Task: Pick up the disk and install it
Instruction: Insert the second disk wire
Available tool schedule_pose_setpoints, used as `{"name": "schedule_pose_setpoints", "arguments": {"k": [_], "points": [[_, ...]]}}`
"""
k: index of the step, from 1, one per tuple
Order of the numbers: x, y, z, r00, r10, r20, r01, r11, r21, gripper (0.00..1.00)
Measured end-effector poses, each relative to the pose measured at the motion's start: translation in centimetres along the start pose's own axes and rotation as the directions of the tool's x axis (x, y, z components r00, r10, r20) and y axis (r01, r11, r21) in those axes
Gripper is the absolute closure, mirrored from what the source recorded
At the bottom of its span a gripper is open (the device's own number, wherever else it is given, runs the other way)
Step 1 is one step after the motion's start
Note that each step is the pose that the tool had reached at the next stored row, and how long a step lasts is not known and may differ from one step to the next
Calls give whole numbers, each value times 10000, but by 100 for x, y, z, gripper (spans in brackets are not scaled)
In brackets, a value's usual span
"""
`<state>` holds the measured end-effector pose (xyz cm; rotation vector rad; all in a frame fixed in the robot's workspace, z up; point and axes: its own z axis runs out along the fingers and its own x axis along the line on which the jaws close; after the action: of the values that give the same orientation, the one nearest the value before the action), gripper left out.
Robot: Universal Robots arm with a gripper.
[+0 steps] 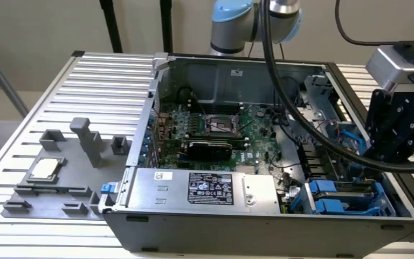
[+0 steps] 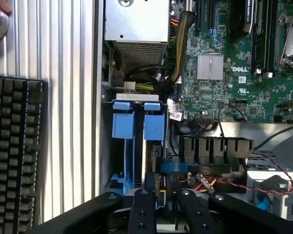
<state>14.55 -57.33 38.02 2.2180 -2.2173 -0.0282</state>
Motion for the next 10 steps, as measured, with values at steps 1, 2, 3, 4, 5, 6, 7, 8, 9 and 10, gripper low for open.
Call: {"name": "schedule_pose_setpoints", "arguments": {"k": [1, 2, 3, 4, 5, 6, 7, 8, 9, 10], "points": [[-1, 15, -10, 10000, -1, 0, 1, 10000, 0, 0], [-1, 34, -10, 10000, -1, 1, 1, 10000, 1, 0], [-1, 54, -9, 10000, 0, 3, 0, 10000, 1, 0], [-1, 73, -10, 10000, 0, 0, 0, 10000, 0, 0], [-2, 89, -9, 10000, -1, 0, 1, 10000, 0, 0], [-4, 103, -7, 10000, -1, 1, 1, 10000, 0, 0], [-7, 110, -4, 10000, 0, 1, 0, 10000, 0, 0], [-9, 110, 3, 10000, -1, 1, 1, 10000, 3, 0], [-11, 110, 11, 10000, -2, 2, 2, 10000, 6, 0], [-12, 110, 19, 10000, -2, 1, 2, 10000, 9, 0]]}}
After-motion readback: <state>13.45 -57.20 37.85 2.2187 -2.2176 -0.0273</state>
